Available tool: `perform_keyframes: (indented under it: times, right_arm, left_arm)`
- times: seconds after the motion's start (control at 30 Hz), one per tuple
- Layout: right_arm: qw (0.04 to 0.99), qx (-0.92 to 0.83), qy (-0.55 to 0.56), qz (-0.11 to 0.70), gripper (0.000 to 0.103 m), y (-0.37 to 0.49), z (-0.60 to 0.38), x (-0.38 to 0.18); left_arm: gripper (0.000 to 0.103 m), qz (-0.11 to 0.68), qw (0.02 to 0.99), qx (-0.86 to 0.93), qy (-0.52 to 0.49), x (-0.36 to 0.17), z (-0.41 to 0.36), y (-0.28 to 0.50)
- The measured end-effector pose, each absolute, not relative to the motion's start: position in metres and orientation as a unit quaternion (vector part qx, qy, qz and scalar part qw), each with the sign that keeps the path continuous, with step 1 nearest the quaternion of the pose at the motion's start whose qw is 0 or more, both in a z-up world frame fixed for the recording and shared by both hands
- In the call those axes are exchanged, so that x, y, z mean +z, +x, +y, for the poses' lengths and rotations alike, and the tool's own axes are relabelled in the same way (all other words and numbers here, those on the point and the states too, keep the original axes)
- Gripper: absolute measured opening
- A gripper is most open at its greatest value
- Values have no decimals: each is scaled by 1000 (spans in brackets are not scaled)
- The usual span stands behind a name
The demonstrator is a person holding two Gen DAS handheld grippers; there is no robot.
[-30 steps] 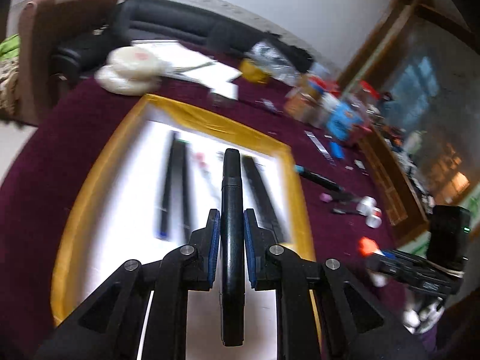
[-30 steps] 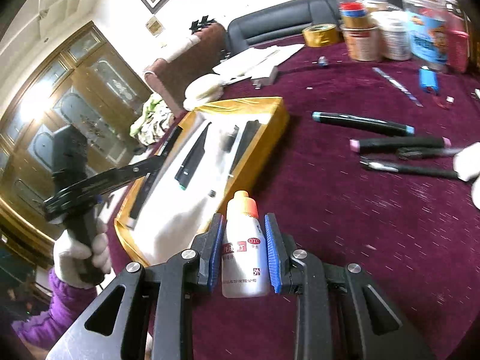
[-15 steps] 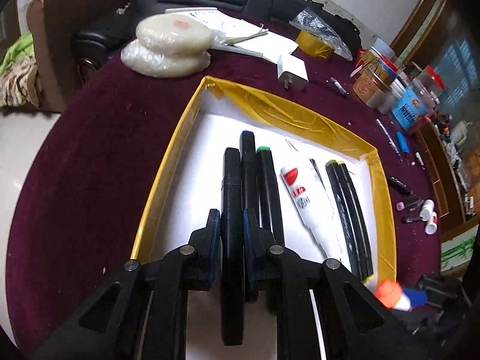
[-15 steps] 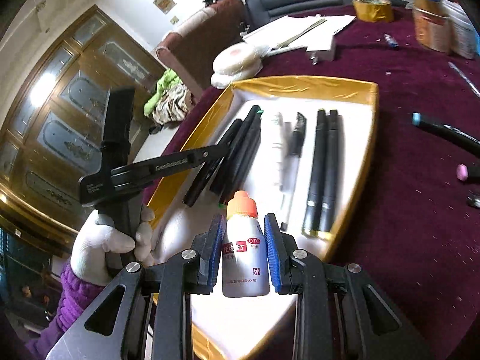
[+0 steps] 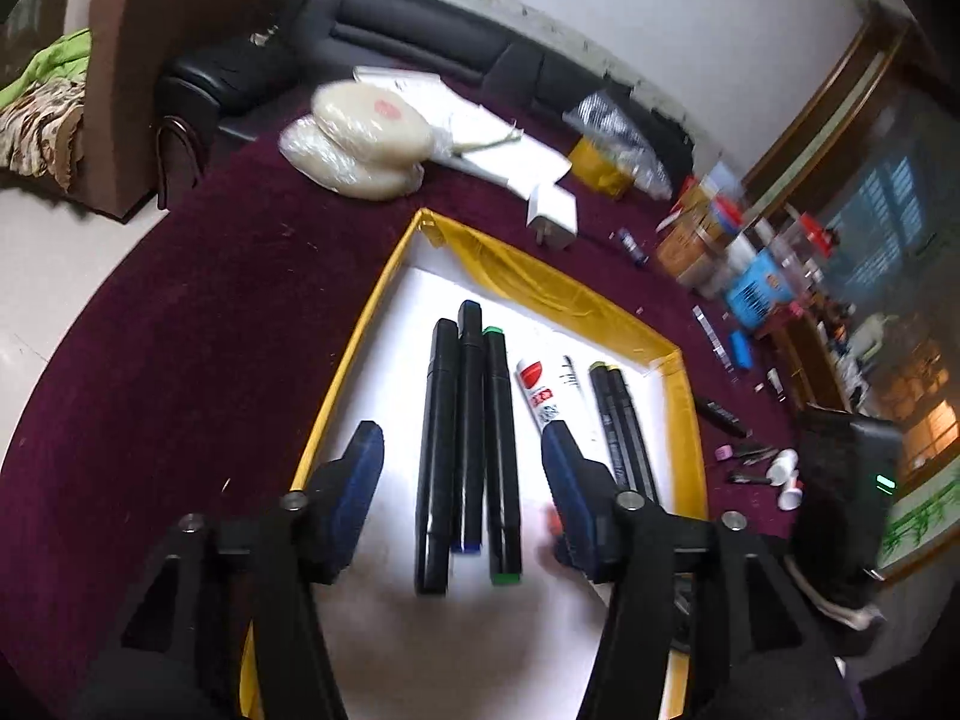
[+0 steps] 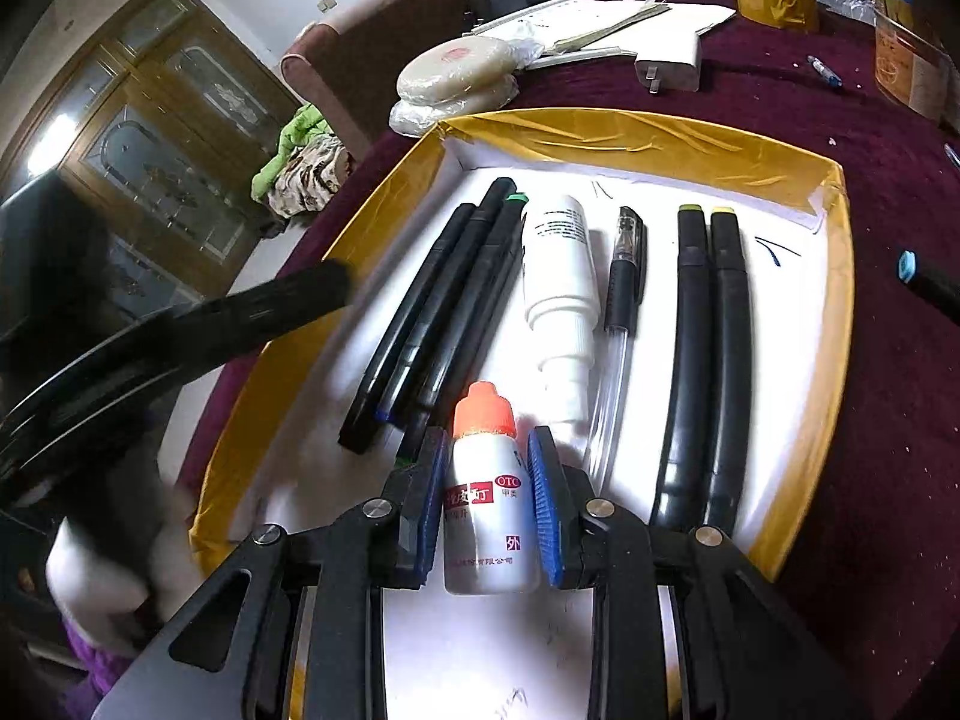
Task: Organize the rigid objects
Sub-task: 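Open both tools to release the pen and bottle in the tray, then grasp a white bottle with a printed code using the right tool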
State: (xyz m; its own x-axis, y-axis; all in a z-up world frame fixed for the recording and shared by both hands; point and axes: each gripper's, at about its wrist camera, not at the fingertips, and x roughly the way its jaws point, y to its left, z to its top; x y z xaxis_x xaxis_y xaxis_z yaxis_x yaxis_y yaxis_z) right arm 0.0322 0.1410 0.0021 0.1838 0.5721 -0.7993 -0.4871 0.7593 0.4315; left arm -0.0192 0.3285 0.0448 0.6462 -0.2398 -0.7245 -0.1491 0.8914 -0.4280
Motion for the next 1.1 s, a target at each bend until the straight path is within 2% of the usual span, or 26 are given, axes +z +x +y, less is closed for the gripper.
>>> perform_keyframes:
  times: [0.13, 0.23, 0.43, 0.57, 0.9, 1.1]
  right_arm:
    - [769, 340, 48, 539, 26, 37, 144, -1]
    - [783, 337, 43, 522, 27, 34, 139, 8]
    - [807, 335, 47, 484, 30, 20, 105, 31]
    - [832, 302, 60, 461, 33, 13, 44, 40]
    - [892, 56, 132, 429, 34, 32, -195, 47]
    - [884, -15, 164, 438, 34, 75, -255, 41]
  left_arm:
    - [55, 398, 883, -27, -248, 54, 332, -42]
    - [59, 382, 889, -26, -250, 61, 326, -54]
    - [60, 356, 902, -46, -241, 76, 295, -76]
    - [69, 339, 907, -88, -234, 82, 255, -93]
    - [69, 396, 885, -168, -179, 62, 162, -86]
    - [69, 410, 882, -161, -168, 58, 144, -89]
